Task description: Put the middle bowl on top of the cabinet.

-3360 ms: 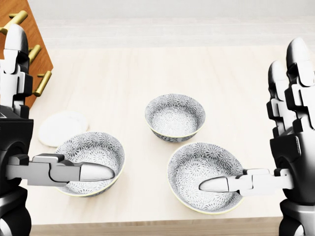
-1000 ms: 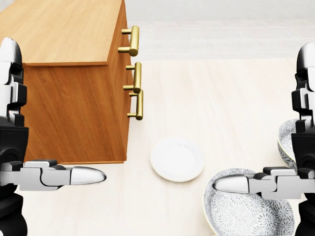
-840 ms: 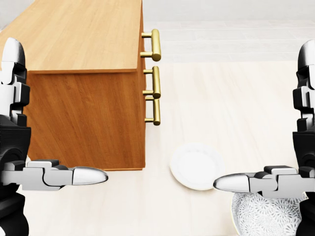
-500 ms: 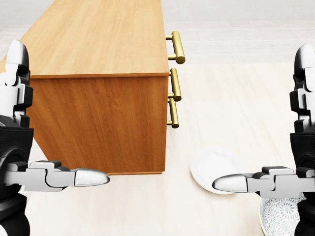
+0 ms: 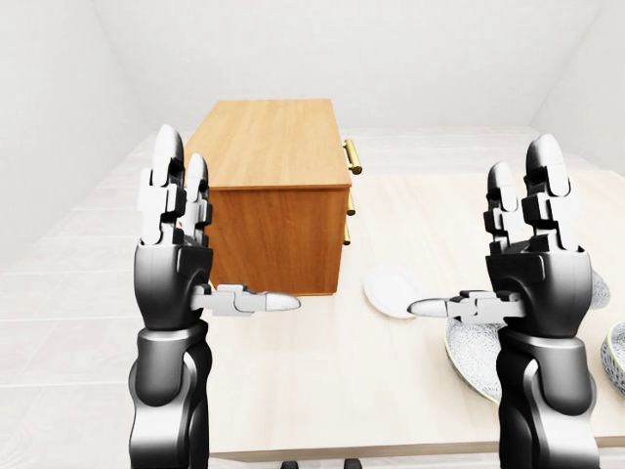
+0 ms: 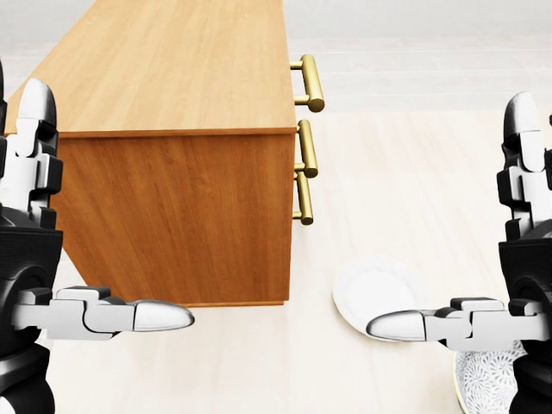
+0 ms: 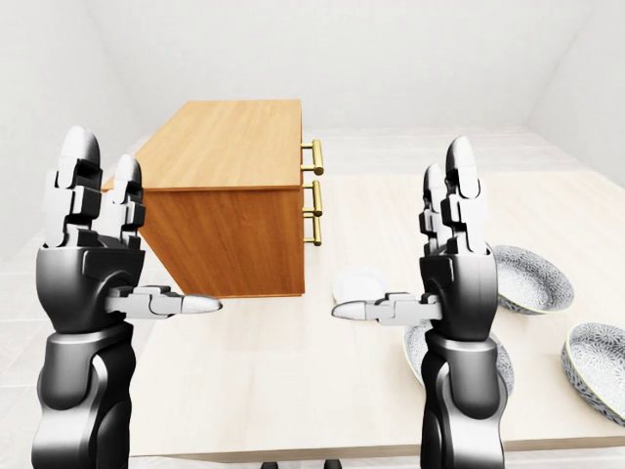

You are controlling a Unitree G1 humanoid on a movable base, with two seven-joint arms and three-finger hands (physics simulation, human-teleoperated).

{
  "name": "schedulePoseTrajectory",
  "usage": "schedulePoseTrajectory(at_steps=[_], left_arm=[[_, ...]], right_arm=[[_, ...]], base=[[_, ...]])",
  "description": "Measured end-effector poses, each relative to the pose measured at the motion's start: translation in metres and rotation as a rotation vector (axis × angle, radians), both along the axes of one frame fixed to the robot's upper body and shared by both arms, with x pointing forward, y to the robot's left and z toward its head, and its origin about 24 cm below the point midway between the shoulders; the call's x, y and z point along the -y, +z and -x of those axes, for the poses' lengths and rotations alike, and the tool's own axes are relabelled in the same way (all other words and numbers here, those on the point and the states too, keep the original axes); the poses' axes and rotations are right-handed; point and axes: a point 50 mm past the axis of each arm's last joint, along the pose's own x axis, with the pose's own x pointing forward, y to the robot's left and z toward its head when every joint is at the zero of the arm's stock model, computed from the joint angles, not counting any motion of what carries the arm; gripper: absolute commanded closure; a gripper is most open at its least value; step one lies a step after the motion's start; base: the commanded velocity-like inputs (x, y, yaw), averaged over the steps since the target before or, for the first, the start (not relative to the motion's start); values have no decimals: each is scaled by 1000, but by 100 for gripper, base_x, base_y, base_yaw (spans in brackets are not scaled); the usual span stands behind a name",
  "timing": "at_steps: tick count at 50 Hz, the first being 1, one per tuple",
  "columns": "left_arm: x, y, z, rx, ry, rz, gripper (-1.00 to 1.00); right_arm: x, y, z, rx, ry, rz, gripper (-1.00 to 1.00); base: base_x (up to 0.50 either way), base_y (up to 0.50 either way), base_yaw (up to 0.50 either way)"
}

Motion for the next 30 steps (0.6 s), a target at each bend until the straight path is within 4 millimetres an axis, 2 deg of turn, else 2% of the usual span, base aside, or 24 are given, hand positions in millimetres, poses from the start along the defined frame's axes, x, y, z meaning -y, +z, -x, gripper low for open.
schedulePoseTrajectory(at_steps=[30], left_arm=[[0,0,-2,0,10,-13,-100]], right_arm=[[11,-6,0,-46,-81,94,-100]], base=[[0,0,0]])
